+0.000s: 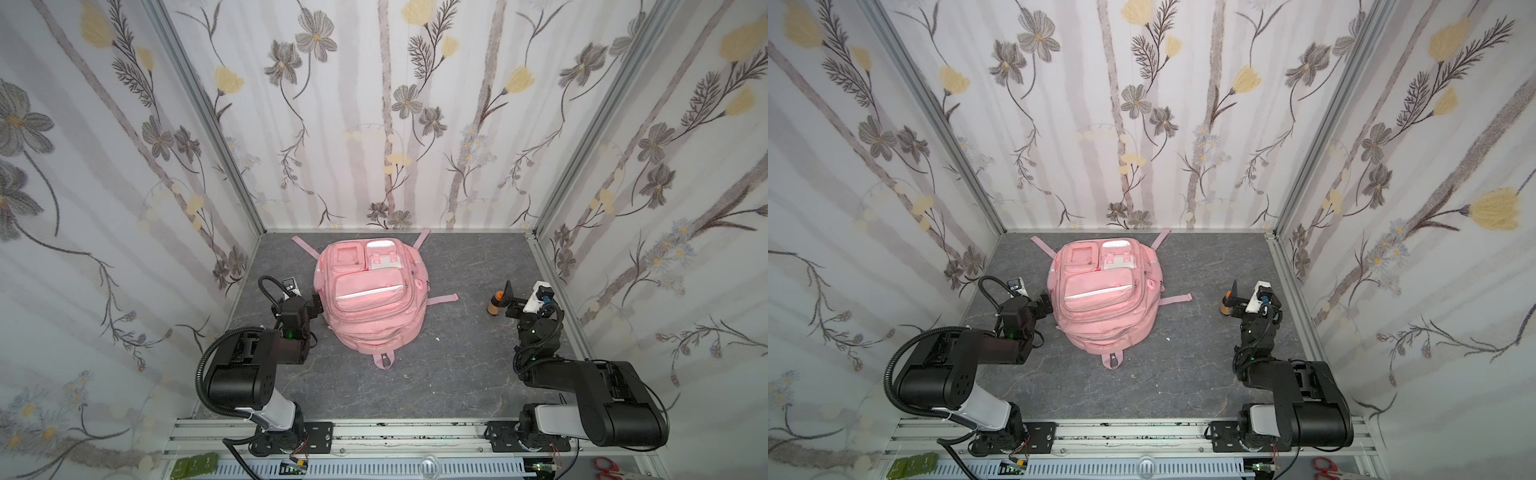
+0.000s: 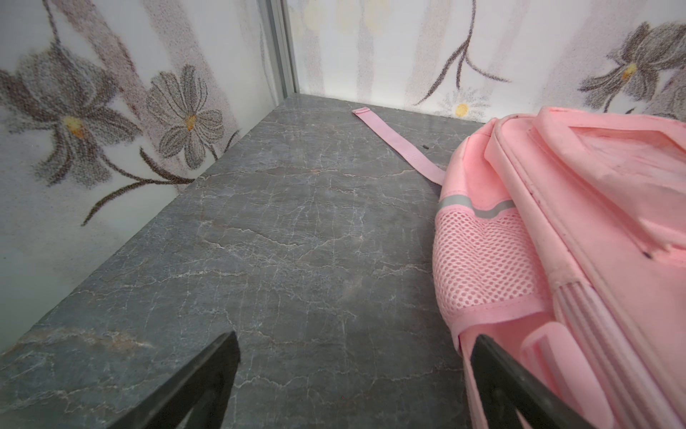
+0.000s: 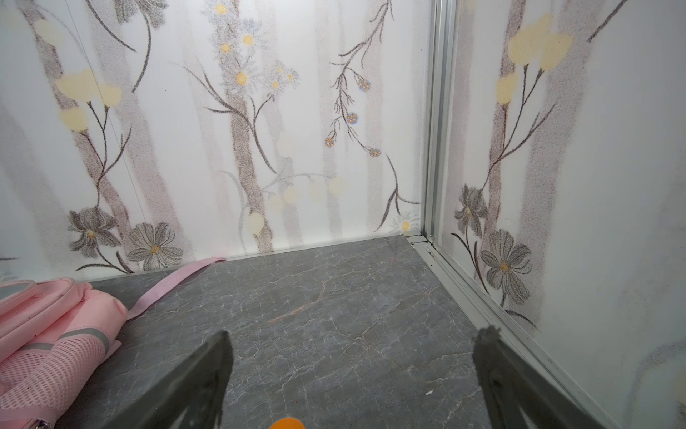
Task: Pack books, pencil case, and school supplies into a backpack
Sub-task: Reset both arms
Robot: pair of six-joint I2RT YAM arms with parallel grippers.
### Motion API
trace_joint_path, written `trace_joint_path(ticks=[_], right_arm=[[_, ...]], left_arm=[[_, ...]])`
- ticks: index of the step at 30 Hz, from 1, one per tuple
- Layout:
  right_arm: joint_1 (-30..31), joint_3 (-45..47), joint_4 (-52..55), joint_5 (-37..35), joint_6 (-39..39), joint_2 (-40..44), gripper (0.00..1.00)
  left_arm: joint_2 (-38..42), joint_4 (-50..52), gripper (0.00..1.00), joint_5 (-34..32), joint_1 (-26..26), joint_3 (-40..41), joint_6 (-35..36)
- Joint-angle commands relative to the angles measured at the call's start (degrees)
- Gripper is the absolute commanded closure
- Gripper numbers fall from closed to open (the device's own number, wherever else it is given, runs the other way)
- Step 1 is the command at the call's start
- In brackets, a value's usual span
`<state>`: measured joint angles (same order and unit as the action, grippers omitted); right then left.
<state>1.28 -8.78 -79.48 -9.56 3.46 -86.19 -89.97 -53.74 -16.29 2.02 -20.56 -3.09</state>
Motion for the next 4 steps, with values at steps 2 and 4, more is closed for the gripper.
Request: trace_joint_path(ticks=[2, 4], right_arm=[[0.1, -0.5, 0.1, -1.0, -0.1, -0.2, 0.00], [0.1, -0.5, 0.1, -0.9, -0.1, -0.2, 0.00]], left_arm=[[0.0, -1.7, 0.00, -0.2, 0.1, -0.3, -0.3], [0.1, -2.3, 0.00, -0.2, 0.2, 0.1, -0.2]])
